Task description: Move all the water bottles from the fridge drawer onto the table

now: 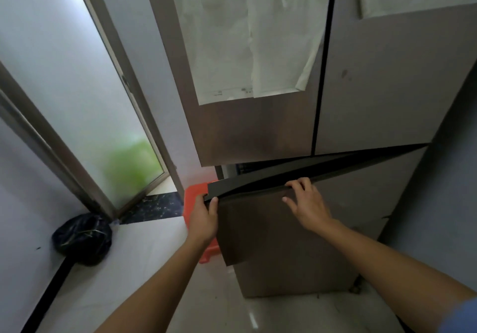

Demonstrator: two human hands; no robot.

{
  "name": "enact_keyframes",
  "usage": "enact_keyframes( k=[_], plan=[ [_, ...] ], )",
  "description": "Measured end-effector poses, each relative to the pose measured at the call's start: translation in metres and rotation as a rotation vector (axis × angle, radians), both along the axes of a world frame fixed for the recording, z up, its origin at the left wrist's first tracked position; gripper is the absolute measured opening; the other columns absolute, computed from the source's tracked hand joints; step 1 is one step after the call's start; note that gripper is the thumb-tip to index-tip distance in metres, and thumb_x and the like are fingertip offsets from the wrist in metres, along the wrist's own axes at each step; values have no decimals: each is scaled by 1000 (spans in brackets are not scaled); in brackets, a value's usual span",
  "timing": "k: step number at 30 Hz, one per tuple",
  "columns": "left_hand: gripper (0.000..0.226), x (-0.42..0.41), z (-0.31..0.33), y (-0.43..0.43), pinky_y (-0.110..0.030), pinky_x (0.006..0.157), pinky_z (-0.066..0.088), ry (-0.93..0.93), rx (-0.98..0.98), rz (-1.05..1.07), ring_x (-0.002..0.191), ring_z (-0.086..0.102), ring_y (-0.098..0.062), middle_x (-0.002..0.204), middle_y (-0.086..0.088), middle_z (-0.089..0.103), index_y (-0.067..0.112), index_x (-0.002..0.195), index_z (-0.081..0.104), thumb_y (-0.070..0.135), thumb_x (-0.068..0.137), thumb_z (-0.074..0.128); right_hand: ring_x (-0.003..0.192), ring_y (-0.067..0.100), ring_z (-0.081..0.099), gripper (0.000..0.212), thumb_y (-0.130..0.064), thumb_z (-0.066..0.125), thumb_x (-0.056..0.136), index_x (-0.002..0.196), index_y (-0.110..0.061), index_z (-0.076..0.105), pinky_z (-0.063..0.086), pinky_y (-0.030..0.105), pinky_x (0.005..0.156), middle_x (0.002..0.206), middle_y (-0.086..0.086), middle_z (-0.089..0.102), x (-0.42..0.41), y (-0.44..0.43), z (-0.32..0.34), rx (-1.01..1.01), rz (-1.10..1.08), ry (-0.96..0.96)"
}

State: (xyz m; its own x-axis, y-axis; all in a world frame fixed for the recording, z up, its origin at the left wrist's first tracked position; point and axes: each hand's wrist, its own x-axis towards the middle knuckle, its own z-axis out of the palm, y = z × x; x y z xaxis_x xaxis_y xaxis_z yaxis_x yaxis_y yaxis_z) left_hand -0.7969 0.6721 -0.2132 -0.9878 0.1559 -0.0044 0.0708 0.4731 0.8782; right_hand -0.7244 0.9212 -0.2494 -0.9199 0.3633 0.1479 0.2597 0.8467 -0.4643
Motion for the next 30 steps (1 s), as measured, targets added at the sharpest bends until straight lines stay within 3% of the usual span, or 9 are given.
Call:
enact_keyframes(
  k=[4,6,8,13,20,22,25,27,30],
  plan=[
    [53,-46,-3,4,-41,102,45,56,-57,-4,123,51,-26,137,-5,48,17,145,25,33,99,46,111,25,50,43,-33,62,91,127,-16,47,47,40,93,134,6,34,-14,-6,0,-159,-162,160],
    [63,-63,-3,7,-46,107,41,130,-87,11,131,45,-29,147,-7,40,25,148,16,34,96,51,97,28,55,34,-27,68,86,112,-12,51,48,40,86,120,9,42,-17,-4,-3,-201,-276,232],
    [72,-70,2,11,-46,109,37,182,-120,26,136,39,-29,155,-7,28,23,151,10,30,95,55,93,30,57,32,-30,71,84,103,-12,52,48,41,83,110,10,48,-21,1,-7,-253,-318,170],
    [77,-80,5,20,-49,99,44,277,-229,-17,127,47,-31,148,-6,36,22,151,8,30,93,58,93,34,59,31,-37,70,84,95,-13,53,49,39,82,102,16,58,-46,12,-9,-318,-377,85],
    [77,-92,3,25,-49,104,43,263,-246,-37,131,45,-31,150,-7,35,19,147,15,29,89,64,99,34,57,33,-32,67,87,103,-6,54,44,35,82,109,18,57,-71,21,-8,-305,-379,36],
    [66,-96,7,28,-45,100,45,230,-230,-25,124,50,-31,144,-10,42,12,142,24,29,91,62,100,34,57,34,-32,68,87,105,-7,52,44,34,82,111,16,55,-72,21,-7,-295,-377,20],
    [46,-101,16,32,-32,72,50,181,-253,0,82,58,-18,115,-12,56,8,127,35,30,94,58,102,32,58,36,-35,68,86,107,-11,51,45,34,84,114,12,53,-70,25,-8,-289,-330,-6],
    [37,-102,19,34,-21,55,39,163,-269,8,63,46,-6,91,-3,54,8,119,36,28,95,55,102,29,59,37,-38,68,85,107,-12,54,46,33,84,111,11,57,-65,31,-3,-301,-288,-78],
    [27,-103,23,32,-18,46,28,150,-291,14,57,42,-5,71,7,42,9,112,36,24,97,52,91,22,63,26,-38,68,86,98,-16,61,47,28,76,93,2,64,-58,34,32,-345,-178,-8]
  ],
)
